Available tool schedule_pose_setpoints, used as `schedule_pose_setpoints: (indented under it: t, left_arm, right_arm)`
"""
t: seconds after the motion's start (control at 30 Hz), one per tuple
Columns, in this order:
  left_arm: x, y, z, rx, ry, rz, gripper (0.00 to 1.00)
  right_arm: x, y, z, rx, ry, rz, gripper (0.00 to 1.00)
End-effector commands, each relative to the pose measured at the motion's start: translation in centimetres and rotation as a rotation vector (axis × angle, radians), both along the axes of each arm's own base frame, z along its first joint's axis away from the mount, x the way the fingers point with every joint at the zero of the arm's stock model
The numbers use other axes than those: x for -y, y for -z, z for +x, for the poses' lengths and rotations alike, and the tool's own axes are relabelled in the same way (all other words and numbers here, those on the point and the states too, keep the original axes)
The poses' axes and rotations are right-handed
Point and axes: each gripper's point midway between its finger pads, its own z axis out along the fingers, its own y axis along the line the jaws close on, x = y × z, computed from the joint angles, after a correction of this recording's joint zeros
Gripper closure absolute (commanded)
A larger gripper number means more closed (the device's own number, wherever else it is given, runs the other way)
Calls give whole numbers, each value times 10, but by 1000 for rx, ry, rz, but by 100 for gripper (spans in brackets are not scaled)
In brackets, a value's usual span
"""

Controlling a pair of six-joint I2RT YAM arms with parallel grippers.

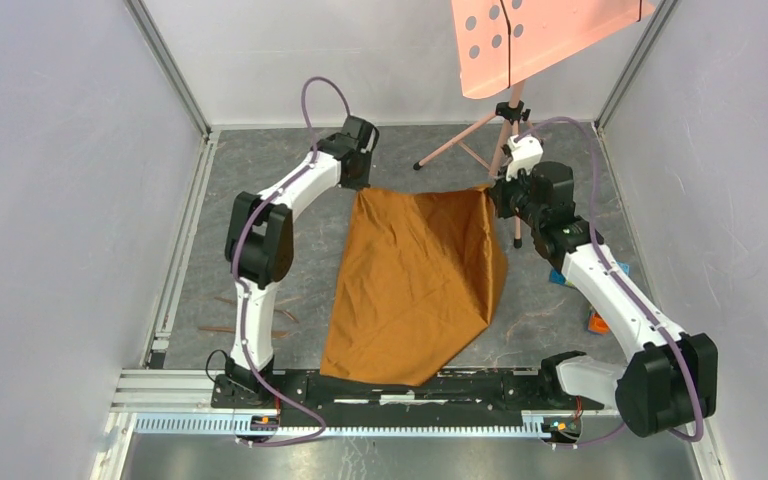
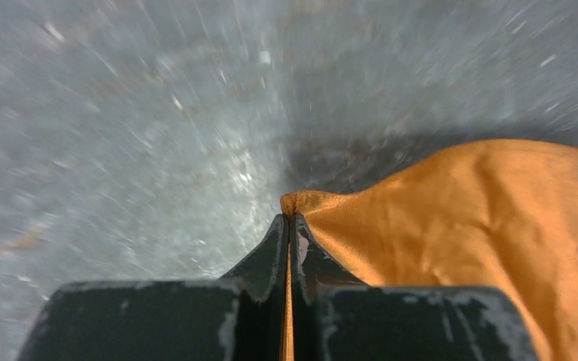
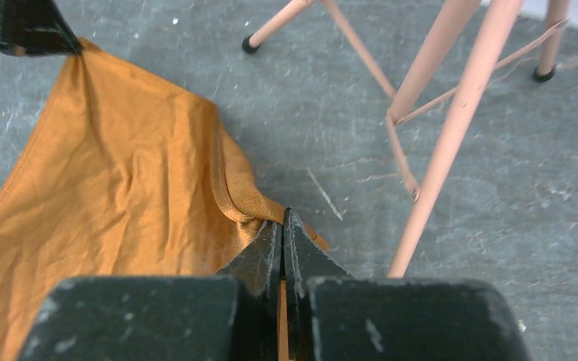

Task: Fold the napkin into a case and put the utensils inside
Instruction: Fold and flatten the napkin at the center of the board.

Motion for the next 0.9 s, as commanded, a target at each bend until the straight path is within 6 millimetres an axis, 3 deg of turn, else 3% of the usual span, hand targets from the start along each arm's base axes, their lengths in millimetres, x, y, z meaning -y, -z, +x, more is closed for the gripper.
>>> schedule_pose_setpoints:
  t: [0.0,0.3,0.47,0.57,0.7,0.87]
  left_arm:
    - [-6,-147,54,446,63,-1,98]
    - [-66,-206,79,606,-19,66,98]
    - [-84,-252,58,668,-63,26,98]
    - [-91,-289,21,717,-110,-58,98]
    - [-95,-333,-42,807,-105,-194,98]
    - [-114,-402,-142,1016,-75,-332,98]
  right_arm:
    - [9,-38,28,106,71,-25,100]
    - [-1,-58,79,125,42,-92,100]
    - [-14,-81,74,146,-44,-84,100]
    - [-19,-108,50,186,-96,-41,100]
    - [-22,-144,3,274,-166,20,100]
    - [-32,-192,-68,489,-319,53,100]
